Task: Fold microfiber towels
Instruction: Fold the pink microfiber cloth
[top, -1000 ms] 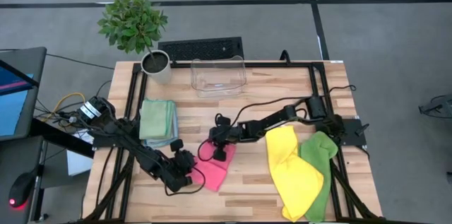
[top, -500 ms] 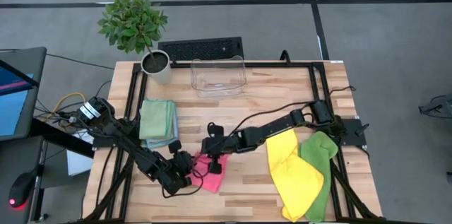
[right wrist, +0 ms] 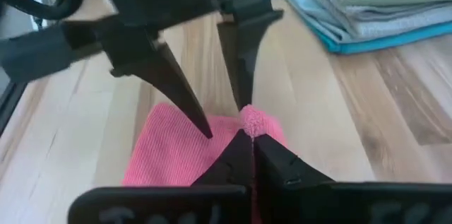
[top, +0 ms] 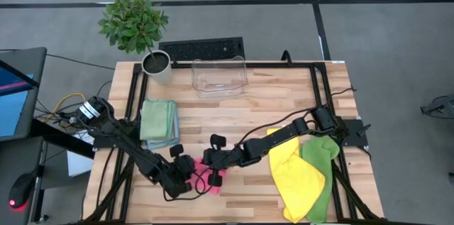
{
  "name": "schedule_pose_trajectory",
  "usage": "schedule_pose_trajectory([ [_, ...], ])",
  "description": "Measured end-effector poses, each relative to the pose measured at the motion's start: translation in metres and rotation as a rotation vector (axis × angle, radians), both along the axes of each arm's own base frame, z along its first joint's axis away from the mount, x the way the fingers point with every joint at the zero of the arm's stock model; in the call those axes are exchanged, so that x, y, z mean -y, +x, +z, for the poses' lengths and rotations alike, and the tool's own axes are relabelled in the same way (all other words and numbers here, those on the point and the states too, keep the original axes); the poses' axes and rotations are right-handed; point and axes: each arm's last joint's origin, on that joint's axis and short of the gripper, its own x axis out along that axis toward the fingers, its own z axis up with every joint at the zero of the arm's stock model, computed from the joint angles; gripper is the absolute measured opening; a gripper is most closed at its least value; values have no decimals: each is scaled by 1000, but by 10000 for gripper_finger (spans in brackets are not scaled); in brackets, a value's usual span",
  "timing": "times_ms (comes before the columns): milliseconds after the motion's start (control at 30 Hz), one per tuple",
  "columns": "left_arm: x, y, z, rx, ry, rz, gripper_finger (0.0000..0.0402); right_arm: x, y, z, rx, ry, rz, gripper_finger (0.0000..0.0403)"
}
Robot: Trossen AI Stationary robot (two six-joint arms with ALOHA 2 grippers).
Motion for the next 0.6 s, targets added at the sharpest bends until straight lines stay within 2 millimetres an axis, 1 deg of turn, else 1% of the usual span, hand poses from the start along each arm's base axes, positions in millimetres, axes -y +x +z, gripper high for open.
schedule_pose_trajectory([
  [67,4,-2,10,-24,4,2,119,0,1,1,11,4,0,24],
  [167,14,-6,24,-13,-9,-10,110,0,1,1,10,4,-1,19],
  [233,24,-14,28,35,-24,-7,103,0,1,1,12,4,-1,20],
  [300,35,-23,28,125,-55,12,96,2,1,1,14,5,-3,23],
  [367,45,-32,20,196,-97,30,87,2,2,1,17,6,-4,25],
  [433,52,-40,5,217,-131,55,77,2,2,1,17,5,-4,25],
  [467,54,-44,-2,216,-139,72,72,2,2,1,16,5,-4,24],
  [533,61,-45,-17,204,-187,107,60,2,2,1,19,6,-4,22],
  [600,65,-46,-33,162,-195,123,48,2,3,3,34,12,-4,22],
])
